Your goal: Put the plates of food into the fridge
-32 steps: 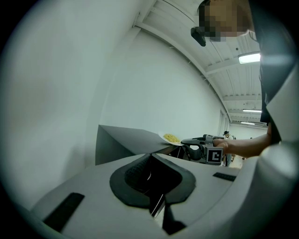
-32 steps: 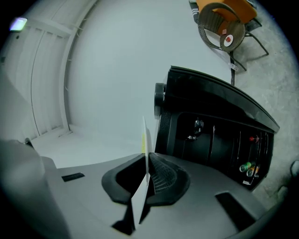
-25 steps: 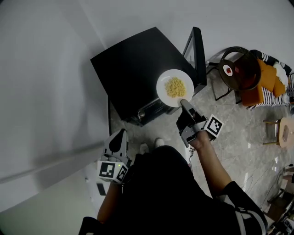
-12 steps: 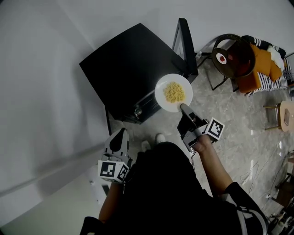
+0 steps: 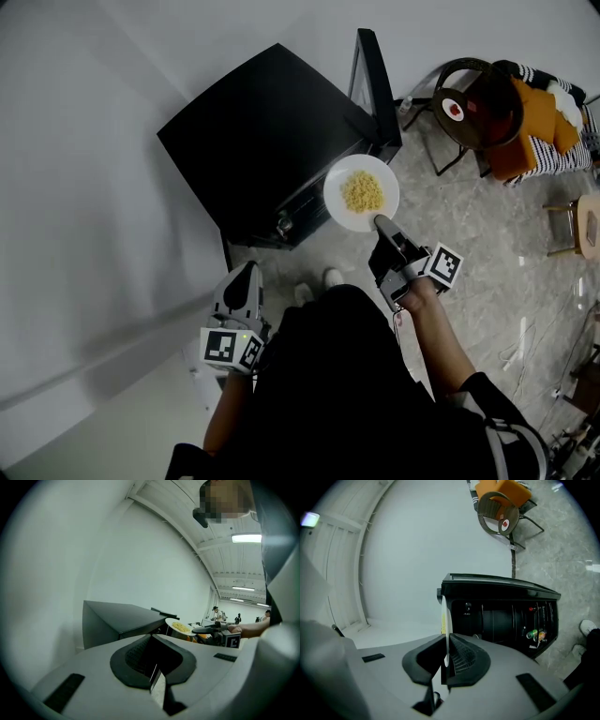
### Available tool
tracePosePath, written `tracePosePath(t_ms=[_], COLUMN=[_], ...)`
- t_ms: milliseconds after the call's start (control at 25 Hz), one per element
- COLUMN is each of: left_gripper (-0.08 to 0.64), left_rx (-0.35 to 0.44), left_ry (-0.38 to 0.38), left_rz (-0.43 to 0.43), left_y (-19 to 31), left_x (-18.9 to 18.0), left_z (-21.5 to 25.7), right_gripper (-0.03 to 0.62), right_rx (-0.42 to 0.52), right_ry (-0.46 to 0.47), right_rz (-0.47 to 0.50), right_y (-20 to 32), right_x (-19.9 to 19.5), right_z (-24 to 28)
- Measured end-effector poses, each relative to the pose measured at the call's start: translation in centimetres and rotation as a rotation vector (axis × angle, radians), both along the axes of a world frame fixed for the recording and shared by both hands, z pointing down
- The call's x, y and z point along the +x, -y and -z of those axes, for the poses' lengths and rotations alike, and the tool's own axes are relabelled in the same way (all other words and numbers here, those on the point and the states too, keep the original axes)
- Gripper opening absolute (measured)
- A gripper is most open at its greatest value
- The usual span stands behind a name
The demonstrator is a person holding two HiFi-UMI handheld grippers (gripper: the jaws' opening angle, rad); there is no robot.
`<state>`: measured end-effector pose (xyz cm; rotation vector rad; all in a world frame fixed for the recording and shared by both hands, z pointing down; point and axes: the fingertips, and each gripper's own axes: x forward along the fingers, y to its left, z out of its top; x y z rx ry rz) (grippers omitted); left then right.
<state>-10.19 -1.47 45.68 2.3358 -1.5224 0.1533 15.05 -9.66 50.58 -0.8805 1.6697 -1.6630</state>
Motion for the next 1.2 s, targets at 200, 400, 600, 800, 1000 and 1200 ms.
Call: tracePosePath(t_ms=[200,400,600,800,1000,1200], left_gripper=[0.023,0.023,0.023,0.023,0.023,0.023], left_rx=[-0.011,-0.01,-0.015,-0.021,-0.027,-0.033], left_ry=[0.01,0.023,0.024,0.031,0.033,0.03], left_rz=[-0.007,-0.009,-0.007,0.007,0.025,0.046], left_y=[-0.9,-1.0,-1.0,-1.0,-1.1,-1.1], left_x=[0.9,0.9,1.1,0.7,0.4,0.1], left_z=[0.8,0.8,0.7,0.7,0.6,0.6], right_gripper=[0.035,0.037,0.037,0.037,0.037,0.037], right_rx=[-0.021,-0.048,-0.079,-0.102,-0.119,-0.131], right_ry=[-0.018,-0.042,-0.07,-0.092,-0.111,-0.126], right_rz=[0.014,0.031,0.048,0.059,0.07,0.07], right_y=[-0.9,-0.4,0.3,1.1,2.3,3.7], right_x=[0.9,0.4,-0.1,-0.2,-0.6,-0.9], right_z=[-0.9,-3.1,-5.2,-6.9,-8.5,-10.0])
